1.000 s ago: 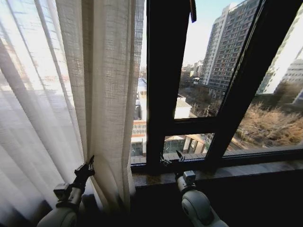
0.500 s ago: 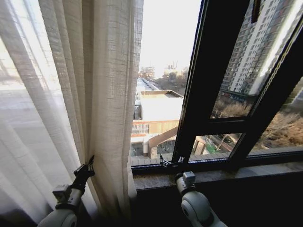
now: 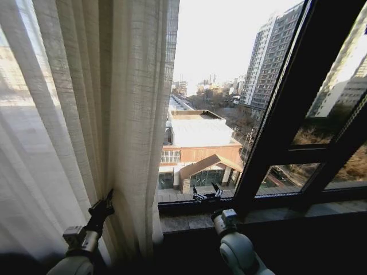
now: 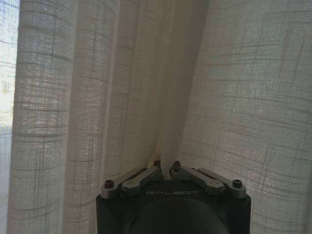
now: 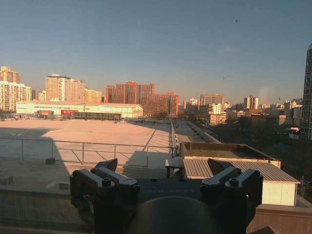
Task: Open the curtains by pulling them apart, changing their state from closed to fully open.
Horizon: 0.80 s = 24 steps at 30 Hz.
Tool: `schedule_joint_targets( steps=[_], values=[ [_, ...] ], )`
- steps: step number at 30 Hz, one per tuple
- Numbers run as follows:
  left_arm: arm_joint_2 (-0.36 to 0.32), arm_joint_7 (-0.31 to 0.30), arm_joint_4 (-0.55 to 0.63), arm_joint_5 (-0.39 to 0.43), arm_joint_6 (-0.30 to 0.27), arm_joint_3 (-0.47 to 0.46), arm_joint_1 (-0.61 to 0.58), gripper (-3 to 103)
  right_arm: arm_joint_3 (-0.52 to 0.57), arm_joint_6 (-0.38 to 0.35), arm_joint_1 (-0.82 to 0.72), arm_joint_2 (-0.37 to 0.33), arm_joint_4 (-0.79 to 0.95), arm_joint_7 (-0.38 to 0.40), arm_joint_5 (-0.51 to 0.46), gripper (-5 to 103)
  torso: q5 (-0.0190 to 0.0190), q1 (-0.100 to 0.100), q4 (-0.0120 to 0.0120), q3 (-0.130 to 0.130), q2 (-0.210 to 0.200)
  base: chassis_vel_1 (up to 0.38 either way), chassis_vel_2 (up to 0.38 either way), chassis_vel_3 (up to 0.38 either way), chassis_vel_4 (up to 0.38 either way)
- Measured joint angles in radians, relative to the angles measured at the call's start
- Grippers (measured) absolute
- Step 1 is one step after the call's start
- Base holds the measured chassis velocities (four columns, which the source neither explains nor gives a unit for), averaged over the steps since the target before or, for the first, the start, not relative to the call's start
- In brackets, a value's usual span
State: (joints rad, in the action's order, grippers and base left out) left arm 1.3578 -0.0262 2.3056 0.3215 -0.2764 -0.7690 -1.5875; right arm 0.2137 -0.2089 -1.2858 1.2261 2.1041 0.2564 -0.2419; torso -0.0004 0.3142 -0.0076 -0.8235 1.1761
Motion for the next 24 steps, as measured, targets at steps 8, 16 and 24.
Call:
schedule_joint_targets(
  steps=[8,16,24],
  values=[
    [0.000,-0.007,0.008,0.005,0.000,-0.018,-0.001,0,-0.004,-0.001,0.003,-0.001,-0.001,0.000,0.000,100,0.0011,0.000,-0.0003,0.000,0.000,-0.022,-0.033,0.024,0.023],
    [0.017,-0.087,-0.036,0.048,0.001,-0.160,0.024,0,0.000,-0.001,-0.002,-0.005,-0.018,-0.002,-0.001,100,0.0002,0.000,0.0001,0.000,0.000,0.000,0.000,0.000,0.000],
    [0.016,-0.239,-0.141,0.106,-0.001,-0.382,0.062,0,-0.002,0.000,0.014,-0.010,-0.035,-0.005,-0.005,100,0.0008,0.000,-0.0002,0.000,0.000,0.000,0.000,0.000,0.000]
  ],
)
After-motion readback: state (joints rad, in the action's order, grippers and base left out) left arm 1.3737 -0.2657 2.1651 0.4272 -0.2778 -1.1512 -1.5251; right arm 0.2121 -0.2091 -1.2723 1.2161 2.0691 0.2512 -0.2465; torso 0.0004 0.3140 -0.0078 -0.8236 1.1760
